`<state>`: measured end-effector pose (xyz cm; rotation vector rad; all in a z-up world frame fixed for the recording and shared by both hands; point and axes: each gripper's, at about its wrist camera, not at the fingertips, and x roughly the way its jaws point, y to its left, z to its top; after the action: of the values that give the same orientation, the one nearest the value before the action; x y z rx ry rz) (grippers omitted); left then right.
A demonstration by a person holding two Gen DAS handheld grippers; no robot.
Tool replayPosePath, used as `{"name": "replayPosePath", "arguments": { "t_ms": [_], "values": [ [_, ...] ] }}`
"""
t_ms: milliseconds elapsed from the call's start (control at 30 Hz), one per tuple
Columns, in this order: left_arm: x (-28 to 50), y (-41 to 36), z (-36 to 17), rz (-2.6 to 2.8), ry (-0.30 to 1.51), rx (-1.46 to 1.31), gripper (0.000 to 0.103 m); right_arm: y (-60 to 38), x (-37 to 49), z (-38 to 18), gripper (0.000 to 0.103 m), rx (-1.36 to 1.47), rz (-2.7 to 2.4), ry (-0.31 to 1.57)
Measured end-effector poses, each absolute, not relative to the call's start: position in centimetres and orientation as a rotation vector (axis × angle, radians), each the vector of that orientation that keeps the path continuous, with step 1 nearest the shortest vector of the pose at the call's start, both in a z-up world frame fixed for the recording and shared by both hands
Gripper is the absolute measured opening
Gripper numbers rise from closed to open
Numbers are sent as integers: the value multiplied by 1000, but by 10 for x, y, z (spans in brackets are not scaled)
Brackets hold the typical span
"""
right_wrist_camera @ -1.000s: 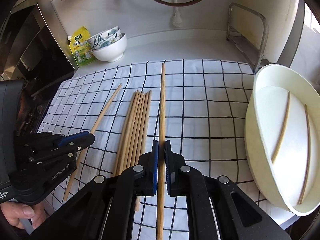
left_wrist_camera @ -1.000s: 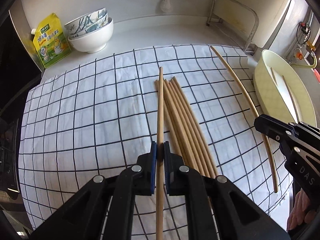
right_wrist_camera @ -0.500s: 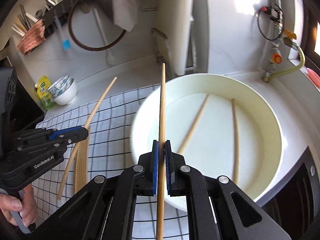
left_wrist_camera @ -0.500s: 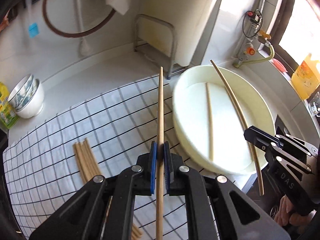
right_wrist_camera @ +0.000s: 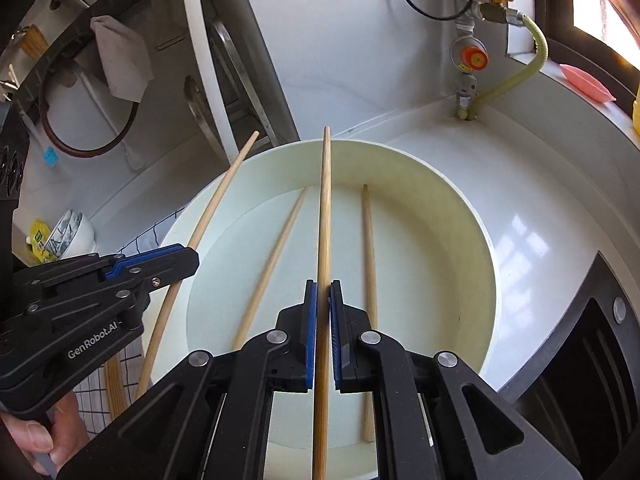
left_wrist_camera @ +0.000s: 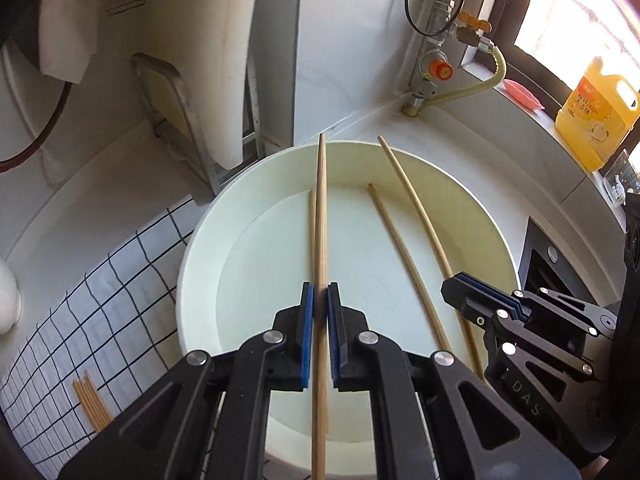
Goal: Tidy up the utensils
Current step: 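Open both tools to release the chopsticks into the basin, then move both open tools back over the remaining chopstick pile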
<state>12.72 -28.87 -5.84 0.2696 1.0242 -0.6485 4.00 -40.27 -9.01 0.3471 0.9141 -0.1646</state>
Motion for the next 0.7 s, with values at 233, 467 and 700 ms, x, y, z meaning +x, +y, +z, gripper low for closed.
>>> {"name": "replayPosePath", "arguments": {
  "t_ms": [233, 467, 700],
  "values": [
    [143, -306, -80, -633, 1070, 282, 8, -412, 48, -110, 7, 387, -176, 961],
    [146, -302, -83, -607, 1074, 284, 19, -414, 46, -108, 16, 376, -193, 950],
    [143, -285, -80, -586, 1077, 257, 26, -408, 38, -102, 19, 372, -196, 942]
  ]
}}
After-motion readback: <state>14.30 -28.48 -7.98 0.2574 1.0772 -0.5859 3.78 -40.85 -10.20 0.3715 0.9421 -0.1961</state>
